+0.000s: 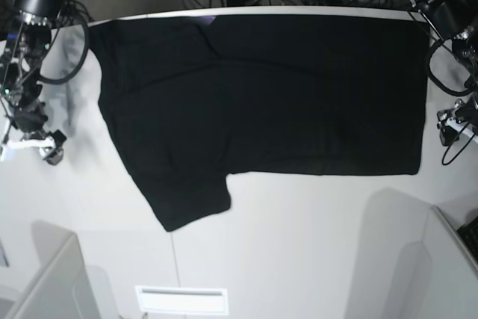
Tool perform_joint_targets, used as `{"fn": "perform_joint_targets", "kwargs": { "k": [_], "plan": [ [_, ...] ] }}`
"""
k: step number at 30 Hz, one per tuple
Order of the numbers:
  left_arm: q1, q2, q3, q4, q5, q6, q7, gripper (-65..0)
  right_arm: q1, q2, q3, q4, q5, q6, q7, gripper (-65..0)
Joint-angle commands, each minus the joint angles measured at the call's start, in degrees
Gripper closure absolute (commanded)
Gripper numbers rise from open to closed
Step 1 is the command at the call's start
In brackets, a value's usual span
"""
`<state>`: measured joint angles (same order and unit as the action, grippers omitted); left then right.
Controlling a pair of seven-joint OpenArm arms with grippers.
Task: Fold the T-shirt properly
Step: 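Move both grippers to the hem corners and grasp them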
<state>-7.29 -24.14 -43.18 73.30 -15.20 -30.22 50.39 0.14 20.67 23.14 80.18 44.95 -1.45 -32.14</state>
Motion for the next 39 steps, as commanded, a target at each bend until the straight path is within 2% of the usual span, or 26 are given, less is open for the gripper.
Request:
{"fn": "perform_joint_targets", "kwargs": {
  "k": [1, 6, 9, 14, 17, 21, 26, 32, 39],
  "plan": [
    [-2.42, -1.57, 1.02, -0.29, -0.14, -0.24, -1.29, -53.3, 3.07, 1.27, -0.5, -0.93, 0.63, 1.67, 1.24, -39.9],
    [-8.4, -1.75, 7.53, -5.56, -0.14, -0.24, -1.29, -53.3, 13.09, 1.97, -5.77, -11.57, 0.63, 8.35, 1.15, -40.1],
    [-10.16, -1.75, 10.96, -6.18, -0.14, -0.24, -1.29, -53.3, 18.98, 2.32, -8.32, -18.34, 0.63, 11.78, -1.66, -40.2],
    [-11.3, -1.66, 15.35, -6.0, -0.14, -0.24, -1.38, -53.3, 29.0, 2.24, -12.54, -31.08, 0.63, 20.93, -5.62, -40.4],
    [-11.3, -1.75, 15.71, -6.18, -0.14, -0.33, -1.38, -53.3, 33.84, 2.15, -15.44, -39.35, 0.63, 28.05, -7.02, -40.4],
    [-10.95, -1.75, 15.53, -6.09, -0.14, -2.35, -1.38, -53.3, 38.93, 1.44, -22.3, -49.19, 0.55, 33.41, -6.23, -40.4],
    [-8.84, -2.89, 15.18, -5.82, -0.4, -2.71, -1.38, -53.3, 40.87, -0.23, -29.33, -55.61, 0.63, 34.11, -2.01, -40.4],
    [-6.29, -4.74, 15.18, -5.3, -0.58, -2.71, -1.38, -53.3, 40.17, -1.37, -30.04, -56.75, 0.63, 34.2, -1.93, -40.2],
    [-4.53, -5.0, 15.09, -5.3, -0.58, -2.71, -1.38, -53.3, 39.37, -3.48, -30.21, -56.75, 0.55, 34.29, -1.93, -39.8]
  ]
}}
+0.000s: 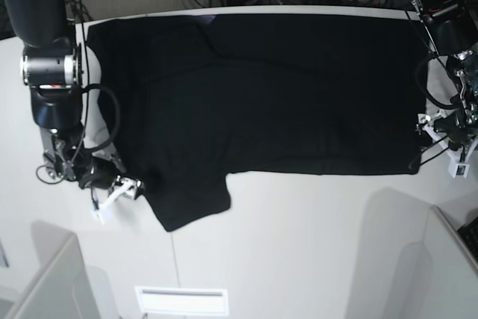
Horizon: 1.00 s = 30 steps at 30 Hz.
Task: Fold the T-shirt properly
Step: 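Move both grippers to the hem corners and grasp them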
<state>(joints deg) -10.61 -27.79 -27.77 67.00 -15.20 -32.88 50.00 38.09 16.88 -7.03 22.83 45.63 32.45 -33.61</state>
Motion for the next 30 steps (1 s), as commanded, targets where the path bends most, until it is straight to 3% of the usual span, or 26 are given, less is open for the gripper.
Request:
{"fn": "perform_joint_targets", "kwargs": {
  "k": [1, 5, 7, 15, 22, 27, 30],
  "plan": [
    [-1.21, -1.35, -0.32, 0.73, -0.58, -0.04, -0.99, -53.3, 1.43, 0.21, -0.05, 0.6, -0.13, 0.39, -0.37, -39.8],
    [-1.21, -1.26, -0.32, 0.56, -0.58, -0.04, -0.99, -53.3, 0.82, -0.05, -0.05, 0.6, -0.13, 0.3, -0.02, -39.3],
    [-1.21, -1.26, -0.32, 0.56, -0.58, -0.04, -0.99, -53.3, 0.64, -0.05, -0.05, 0.6, -0.22, 0.12, 0.51, -35.4],
    [-1.92, -1.18, -0.32, 0.38, -0.4, -0.04, -0.99, -53.3, -0.5, -0.05, 0.13, 0.6, -2.68, 0.04, 5.78, -0.5],
    [-6.49, -1.18, -0.32, -7.44, -0.31, -0.04, -1.25, -53.3, -0.24, -1.19, 0.57, 0.6, -5.67, -0.05, 5.96, 0.0],
    [-7.98, -1.18, 0.38, -13.16, -0.23, -0.04, -7.49, -53.3, -0.24, -1.28, 0.39, 0.6, -5.67, -0.05, 5.96, 0.0],
    [-9.83, -1.18, 0.38, -17.38, -0.49, -0.04, -8.11, -53.3, -0.24, -1.28, 0.39, 0.6, -5.67, -0.05, 5.96, 0.0]
  ]
}}
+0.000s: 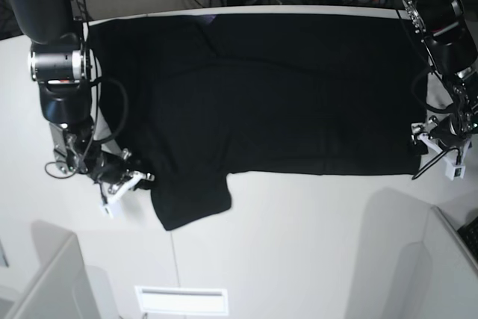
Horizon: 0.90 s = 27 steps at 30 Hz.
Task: Fold the T-shirt properly
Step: 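Move both grippers to the hem corners and grasp them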
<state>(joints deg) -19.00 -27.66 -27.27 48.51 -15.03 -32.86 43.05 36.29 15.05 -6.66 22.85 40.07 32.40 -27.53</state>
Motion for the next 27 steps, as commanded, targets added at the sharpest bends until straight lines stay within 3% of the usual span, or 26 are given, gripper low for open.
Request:
{"fn": "perform_joint_targets", "kwargs": {
  "k": [1, 7, 15, 27],
  "plan": [
    [-1.87, -1.31, -0.12, -0.2, -0.67, -0.06, -1.42, -53.3, 1.55, 0.56, -0.07, 0.58, -0.12, -0.01, -0.12, 0.0],
    [-3.37, -1.31, -0.03, -5.39, -0.75, -0.06, -5.64, -53.3, 1.55, 0.56, -0.25, 0.75, -0.12, -0.01, -0.12, 0.0],
    [-9.08, -1.48, 7.88, -12.6, -0.75, -0.15, -6.87, -53.5, 1.55, 0.64, -0.25, 0.75, -0.12, -0.01, -0.21, 0.0],
    [-10.31, 1.07, 7.97, -14.8, -0.75, -2.08, -6.78, -53.0, 1.46, 1.0, 0.11, 0.75, -0.12, -0.01, -0.21, 0.0]
  ]
}}
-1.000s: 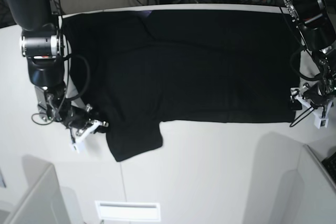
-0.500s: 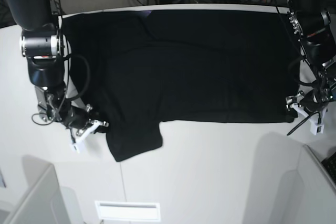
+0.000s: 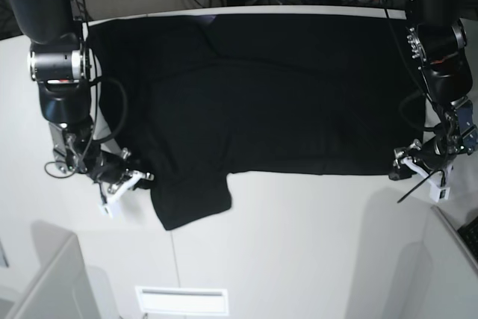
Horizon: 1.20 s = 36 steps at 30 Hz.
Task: Fold the T-shirt properly
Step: 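Move both grippers to the hem corners and grasp them, then lift the hem and fold it over toward the collar edge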
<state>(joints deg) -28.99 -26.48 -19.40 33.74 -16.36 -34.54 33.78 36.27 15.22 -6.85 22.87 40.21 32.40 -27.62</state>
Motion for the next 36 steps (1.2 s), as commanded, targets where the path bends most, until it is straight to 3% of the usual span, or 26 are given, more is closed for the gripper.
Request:
{"fn": "perform_joint_targets", "kwargs": {
  "k": [1, 7, 9, 13, 21, 25, 36],
  "plan": [
    [-0.24, 0.06, 0.1, -0.02, 0.58, -0.4, 2.48, -53.0, 1.49, 0.82, 0.3, 0.73, -0.25, -0.01, -0.12, 0.0],
    [-0.24, 0.15, 0.1, -0.2, 0.58, -0.4, 2.48, -52.5, 1.49, 0.82, 0.3, 0.73, -0.25, -0.01, -0.12, 0.0],
    [-0.24, 0.15, 0.1, -0.2, 0.58, -0.4, 2.31, -46.9, 1.49, 0.82, 0.3, 0.73, -0.25, -0.01, -0.12, 0.0],
    [-0.24, 0.15, -0.16, -0.2, 0.58, -0.4, 2.31, -29.6, 1.4, 0.91, 0.3, 0.73, -0.25, -0.01, -0.12, 0.0],
    [-0.24, 0.15, -0.43, -0.2, 0.58, -0.22, 2.31, -13.2, 1.4, 0.91, 0.21, 0.73, -0.25, -0.01, -0.12, 0.0],
    [-0.24, 0.15, -0.43, 0.07, 0.58, -0.22, 2.31, 0.0, 1.31, 0.91, 0.3, 0.73, -0.25, -0.01, -0.12, 0.0],
    [2.22, 0.24, -0.51, 7.19, 0.49, -0.31, 2.57, 0.0, 1.22, 0.91, 0.39, 0.73, -0.25, -0.01, 2.34, 0.0]
  ]
}}
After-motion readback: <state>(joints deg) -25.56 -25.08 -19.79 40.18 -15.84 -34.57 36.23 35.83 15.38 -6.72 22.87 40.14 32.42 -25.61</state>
